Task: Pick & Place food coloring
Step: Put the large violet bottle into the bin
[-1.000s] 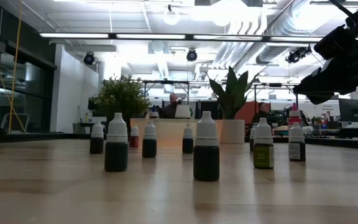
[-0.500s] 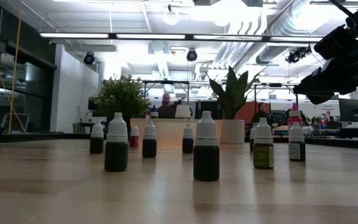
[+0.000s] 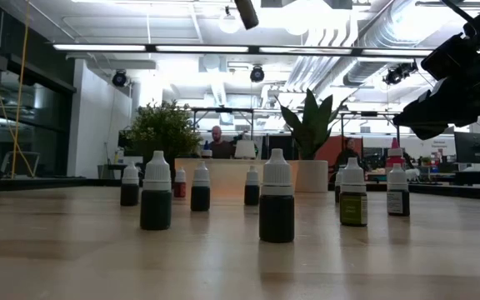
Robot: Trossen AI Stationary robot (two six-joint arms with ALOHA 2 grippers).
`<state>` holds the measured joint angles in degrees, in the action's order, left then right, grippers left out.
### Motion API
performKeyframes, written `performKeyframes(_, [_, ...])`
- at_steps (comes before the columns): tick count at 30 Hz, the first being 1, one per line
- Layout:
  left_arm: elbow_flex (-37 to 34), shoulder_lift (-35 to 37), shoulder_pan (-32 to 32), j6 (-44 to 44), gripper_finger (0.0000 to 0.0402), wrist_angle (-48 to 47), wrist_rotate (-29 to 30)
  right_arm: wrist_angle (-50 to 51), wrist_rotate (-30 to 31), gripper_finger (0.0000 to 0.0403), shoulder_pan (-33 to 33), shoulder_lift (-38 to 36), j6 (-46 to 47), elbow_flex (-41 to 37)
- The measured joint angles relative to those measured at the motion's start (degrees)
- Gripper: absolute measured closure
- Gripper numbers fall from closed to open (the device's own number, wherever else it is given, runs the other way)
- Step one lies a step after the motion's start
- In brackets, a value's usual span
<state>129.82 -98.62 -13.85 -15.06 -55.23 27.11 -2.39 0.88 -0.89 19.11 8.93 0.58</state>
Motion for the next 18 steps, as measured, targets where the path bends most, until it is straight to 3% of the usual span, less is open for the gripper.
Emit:
performKeyframes(3, [5.0,-3.5,0.0,0.1,0.0303,-6.6,0.1,0.0,0.0,0.0402,0.0,0.0,0.0,0.0])
performKeyframes(18, [4.3,-10.4,-2.3,4.3,0.0303,-17.6,-8.4,0.0,0.0,0.0402,0.0,0.0,0.0,0.0])
